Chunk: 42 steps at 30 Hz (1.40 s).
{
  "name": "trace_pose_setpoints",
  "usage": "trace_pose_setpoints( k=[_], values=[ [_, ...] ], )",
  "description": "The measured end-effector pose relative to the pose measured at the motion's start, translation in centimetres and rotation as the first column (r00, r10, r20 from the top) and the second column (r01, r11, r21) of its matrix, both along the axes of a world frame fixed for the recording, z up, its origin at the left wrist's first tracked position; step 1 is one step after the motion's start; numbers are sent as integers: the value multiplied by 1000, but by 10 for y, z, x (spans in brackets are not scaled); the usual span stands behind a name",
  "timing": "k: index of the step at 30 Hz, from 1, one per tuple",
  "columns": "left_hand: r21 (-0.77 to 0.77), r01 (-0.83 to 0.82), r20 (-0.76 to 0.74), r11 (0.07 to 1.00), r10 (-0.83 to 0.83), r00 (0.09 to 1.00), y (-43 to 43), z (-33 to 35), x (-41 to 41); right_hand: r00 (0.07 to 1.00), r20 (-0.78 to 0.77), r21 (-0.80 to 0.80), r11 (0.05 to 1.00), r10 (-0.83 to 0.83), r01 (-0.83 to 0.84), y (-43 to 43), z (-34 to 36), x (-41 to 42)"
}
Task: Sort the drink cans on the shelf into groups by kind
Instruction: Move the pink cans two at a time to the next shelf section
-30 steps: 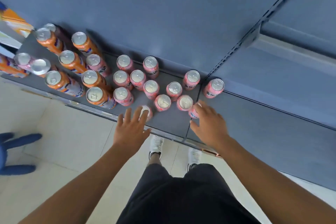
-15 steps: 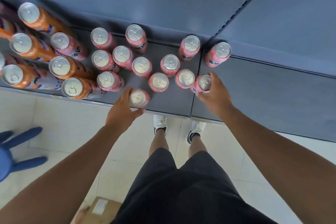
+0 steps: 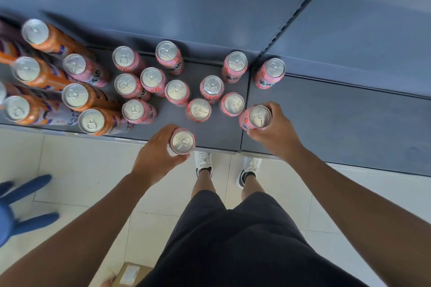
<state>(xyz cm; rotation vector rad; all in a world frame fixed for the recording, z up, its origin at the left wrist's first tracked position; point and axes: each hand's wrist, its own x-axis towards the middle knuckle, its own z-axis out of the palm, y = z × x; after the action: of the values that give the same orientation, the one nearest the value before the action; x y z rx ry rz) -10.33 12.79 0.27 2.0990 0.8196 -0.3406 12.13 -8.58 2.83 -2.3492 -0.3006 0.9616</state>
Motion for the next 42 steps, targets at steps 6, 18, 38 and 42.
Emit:
trace_pose_setpoints(
  k=[6,18,38,42],
  values=[
    [27,162,139,986,-164,977,0,40,4,967,97,-63,971,236,-231,-9,45,-9],
    [-50,321,442,946,-267,856,-9,120,78,968,200,28,987,152,-161,-28,138,-22],
    [-756,207,327,621,84,941,-217,194,145,690,-477,685,262,-544,680,-198,202,-14],
    [-720,263,337,642,-9,942,-288,201,149,706,-429,676,318,-563,665,-264,210,-20]
  ],
)
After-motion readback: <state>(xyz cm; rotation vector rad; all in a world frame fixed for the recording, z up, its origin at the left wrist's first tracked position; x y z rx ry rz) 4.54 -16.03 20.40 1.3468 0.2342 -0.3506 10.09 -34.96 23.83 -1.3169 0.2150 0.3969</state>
